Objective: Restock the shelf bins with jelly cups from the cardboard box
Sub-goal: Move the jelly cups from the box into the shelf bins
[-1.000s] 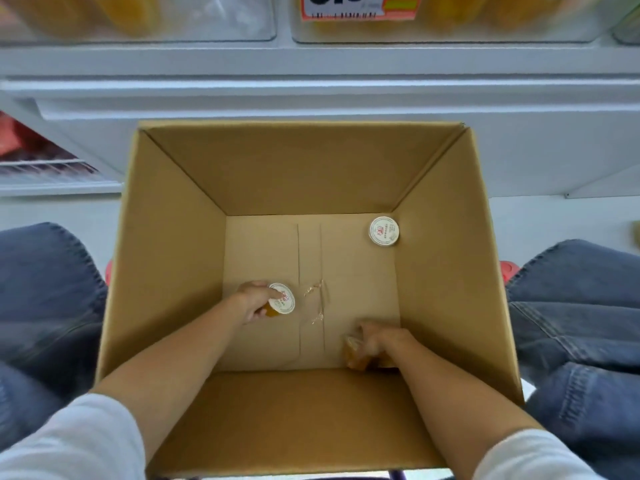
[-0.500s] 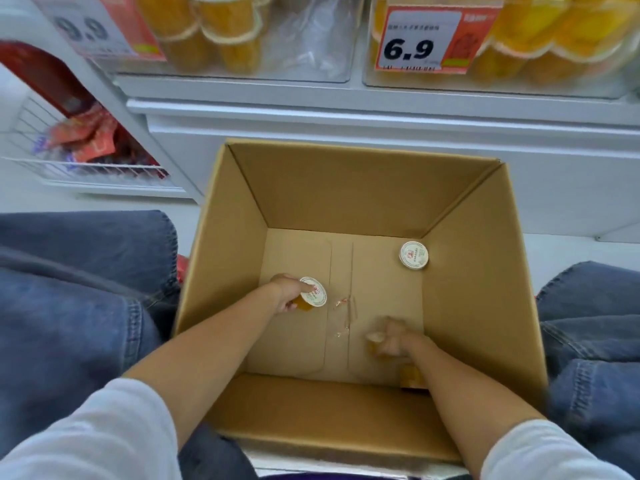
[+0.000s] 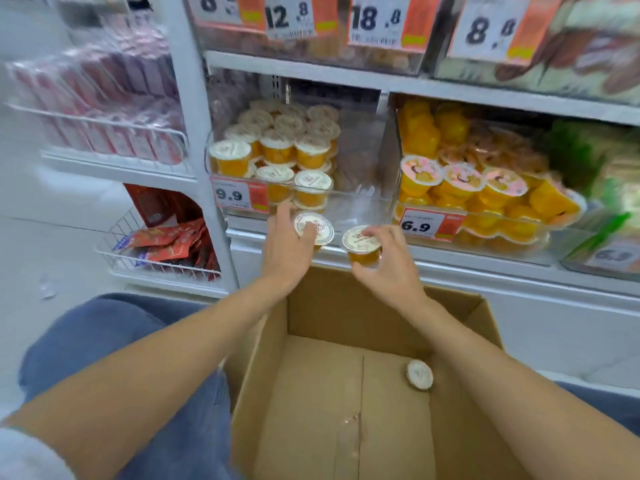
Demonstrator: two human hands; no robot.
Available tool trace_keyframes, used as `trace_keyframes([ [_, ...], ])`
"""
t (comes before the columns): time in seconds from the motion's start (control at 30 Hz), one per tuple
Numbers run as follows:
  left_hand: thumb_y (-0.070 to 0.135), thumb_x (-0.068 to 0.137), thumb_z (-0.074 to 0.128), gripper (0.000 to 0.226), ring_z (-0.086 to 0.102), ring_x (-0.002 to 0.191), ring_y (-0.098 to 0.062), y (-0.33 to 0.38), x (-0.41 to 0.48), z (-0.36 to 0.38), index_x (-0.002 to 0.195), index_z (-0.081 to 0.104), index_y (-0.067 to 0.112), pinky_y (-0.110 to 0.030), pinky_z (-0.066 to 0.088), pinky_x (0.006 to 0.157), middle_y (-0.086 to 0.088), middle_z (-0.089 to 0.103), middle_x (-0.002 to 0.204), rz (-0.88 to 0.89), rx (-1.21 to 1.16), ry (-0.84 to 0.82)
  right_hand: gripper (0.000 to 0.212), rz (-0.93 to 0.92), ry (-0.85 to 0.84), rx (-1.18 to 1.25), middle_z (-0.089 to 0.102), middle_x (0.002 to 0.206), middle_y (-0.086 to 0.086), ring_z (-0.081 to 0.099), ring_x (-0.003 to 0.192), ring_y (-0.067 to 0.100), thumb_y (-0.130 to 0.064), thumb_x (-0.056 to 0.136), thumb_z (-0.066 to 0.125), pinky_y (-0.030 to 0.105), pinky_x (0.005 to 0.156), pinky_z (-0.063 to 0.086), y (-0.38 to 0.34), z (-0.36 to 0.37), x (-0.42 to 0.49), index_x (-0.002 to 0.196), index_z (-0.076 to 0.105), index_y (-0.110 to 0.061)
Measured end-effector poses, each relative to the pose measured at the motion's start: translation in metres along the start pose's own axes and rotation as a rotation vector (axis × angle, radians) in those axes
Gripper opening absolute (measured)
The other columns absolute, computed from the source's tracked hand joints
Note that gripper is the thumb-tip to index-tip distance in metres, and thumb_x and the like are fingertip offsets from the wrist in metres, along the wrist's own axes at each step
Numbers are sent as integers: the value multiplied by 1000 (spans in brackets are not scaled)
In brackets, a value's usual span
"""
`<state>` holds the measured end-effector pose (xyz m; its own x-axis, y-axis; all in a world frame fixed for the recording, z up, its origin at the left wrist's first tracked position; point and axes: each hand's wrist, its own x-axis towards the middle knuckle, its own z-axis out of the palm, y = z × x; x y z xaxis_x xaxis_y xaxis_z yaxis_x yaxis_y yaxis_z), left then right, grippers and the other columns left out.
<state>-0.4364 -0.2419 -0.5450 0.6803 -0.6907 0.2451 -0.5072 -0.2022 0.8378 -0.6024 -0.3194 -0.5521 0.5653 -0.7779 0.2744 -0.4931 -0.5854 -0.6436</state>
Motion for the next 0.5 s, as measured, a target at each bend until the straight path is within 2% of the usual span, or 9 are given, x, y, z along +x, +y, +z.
trace_keyframes([
  [0.07,29,92,49,33,53,100,-24,24,28,-26,124,43,20,-38,44,82,-2,53,114,125,-25,109,50,-112,135,23,44,122,-3,47,111,8,-22,77,73,14,91,34,-27,-5,34,123,53,-20],
  [0.13,29,92,49,37,54,98,-25,36,59,-42,127,43,19,-33,39,78,-3,55,117,165,-3,203,51,-166,198,34,45,128,0,45,119,9,-24,80,73,15,96,33,-48,-3,67,127,53,-19],
  [0.2,31,91,49,45,56,102,-27,38,84,-49,133,41,19,-37,43,85,-5,58,120,162,26,257,53,-169,201,54,45,130,1,43,122,10,-25,83,73,15,100,32,-62,5,92,131,53,-17],
  [0.27,32,90,50,48,57,101,-27,31,104,-48,136,40,21,-44,43,94,-5,62,107,140,94,262,58,-111,165,67,44,136,2,43,125,12,-29,85,72,17,101,32,-68,18,109,137,50,-15],
  [0.3,31,90,50,46,56,103,-26,24,110,-44,135,43,20,-45,38,100,-4,63,102,138,182,262,60,-84,139,51,42,140,2,44,127,14,-32,86,70,19,101,33,-67,27,115,140,47,-16],
  [0.4,29,92,47,34,43,122,-22,1,128,-36,123,58,24,-41,20,104,-4,64,114,180,453,305,61,-69,100,-154,35,148,0,45,128,21,-43,93,57,34,98,42,-60,46,126,146,37,-21],
  [0.5,30,94,46,29,33,132,-24,-12,141,-40,115,66,32,-46,20,106,-1,53,135,183,572,346,59,-84,93,-274,28,153,-1,39,133,24,-45,95,48,39,102,39,-60,50,132,147,32,-24],
])
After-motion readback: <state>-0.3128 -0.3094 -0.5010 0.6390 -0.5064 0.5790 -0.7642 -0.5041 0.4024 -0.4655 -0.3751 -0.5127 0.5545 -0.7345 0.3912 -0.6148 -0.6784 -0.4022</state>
